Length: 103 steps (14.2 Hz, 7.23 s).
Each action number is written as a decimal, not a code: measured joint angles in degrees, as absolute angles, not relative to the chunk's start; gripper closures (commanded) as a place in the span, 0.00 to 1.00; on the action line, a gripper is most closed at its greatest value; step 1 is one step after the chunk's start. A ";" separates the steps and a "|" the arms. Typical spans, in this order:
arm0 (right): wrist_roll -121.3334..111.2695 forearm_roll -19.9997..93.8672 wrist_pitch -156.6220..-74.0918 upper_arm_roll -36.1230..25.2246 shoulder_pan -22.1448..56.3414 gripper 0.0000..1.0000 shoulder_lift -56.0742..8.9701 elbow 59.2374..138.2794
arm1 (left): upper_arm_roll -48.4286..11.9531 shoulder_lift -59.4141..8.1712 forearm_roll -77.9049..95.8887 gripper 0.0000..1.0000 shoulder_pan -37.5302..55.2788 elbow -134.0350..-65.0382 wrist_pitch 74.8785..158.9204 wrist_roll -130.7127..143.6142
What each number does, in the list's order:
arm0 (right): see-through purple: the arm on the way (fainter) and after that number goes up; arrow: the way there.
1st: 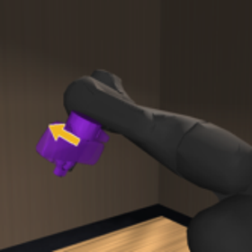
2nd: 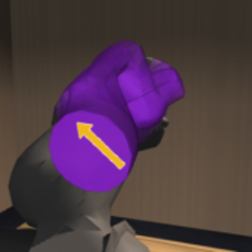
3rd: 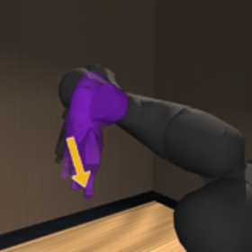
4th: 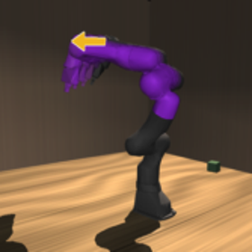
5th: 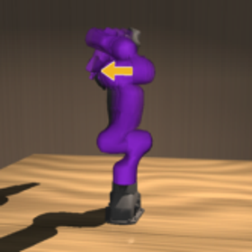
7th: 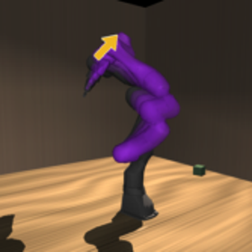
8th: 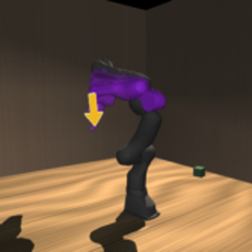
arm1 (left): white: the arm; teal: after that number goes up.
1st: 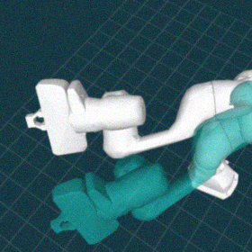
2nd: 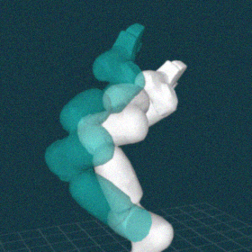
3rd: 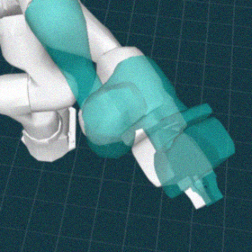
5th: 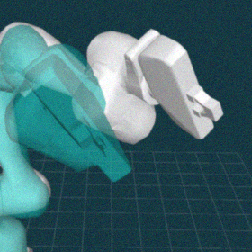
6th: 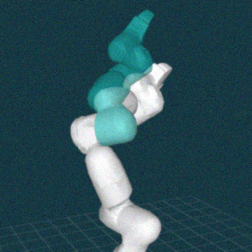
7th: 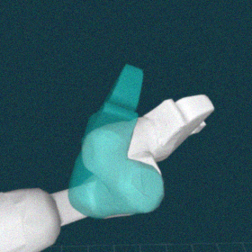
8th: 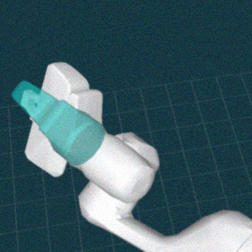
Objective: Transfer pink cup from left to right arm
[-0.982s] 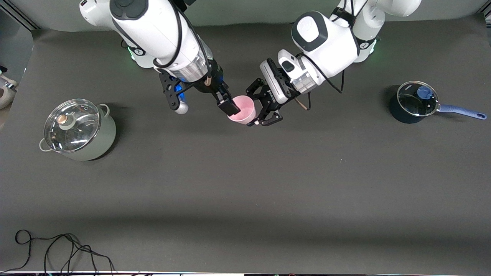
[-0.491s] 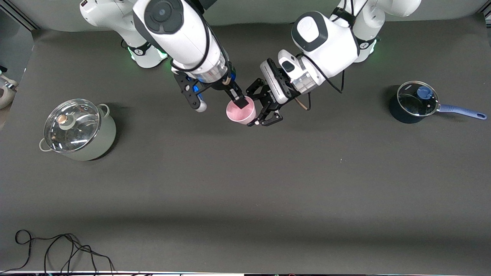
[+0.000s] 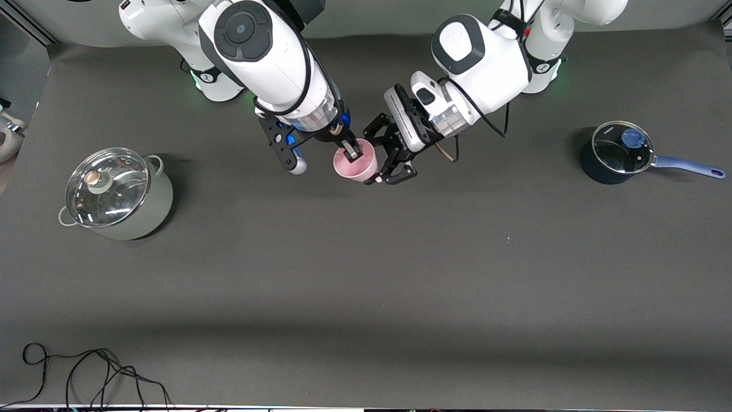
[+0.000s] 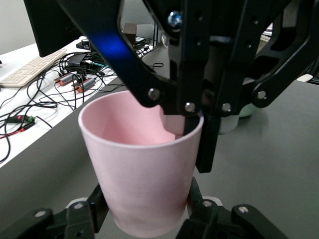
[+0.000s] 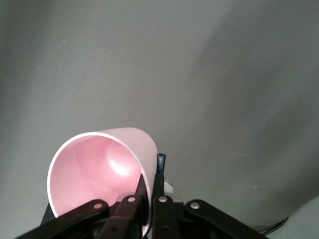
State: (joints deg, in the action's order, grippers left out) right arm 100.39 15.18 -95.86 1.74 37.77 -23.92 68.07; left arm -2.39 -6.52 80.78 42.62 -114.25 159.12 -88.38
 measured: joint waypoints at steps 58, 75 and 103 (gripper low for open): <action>3.49 8.93 -139.01 -33.64 31.91 0.00 -15.54 128.73 | -1.39 -7.06 -0.29 0.00 2.30 -89.28 88.18 -0.09; 2.58 3.11 -82.70 -38.59 31.84 0.00 -3.90 85.41 | -0.81 -3.87 -0.27 0.00 1.09 -89.20 85.99 -0.22; -1.94 2.58 -83.37 -8.15 0.46 0.00 -0.98 86.98 | -1.48 -4.41 -0.27 0.00 1.31 -89.53 86.02 -0.20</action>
State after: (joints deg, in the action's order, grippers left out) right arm -1.94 2.58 -83.37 -8.15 0.46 -0.98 86.98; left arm -1.48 -4.41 -0.27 1.31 -89.53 86.02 -0.20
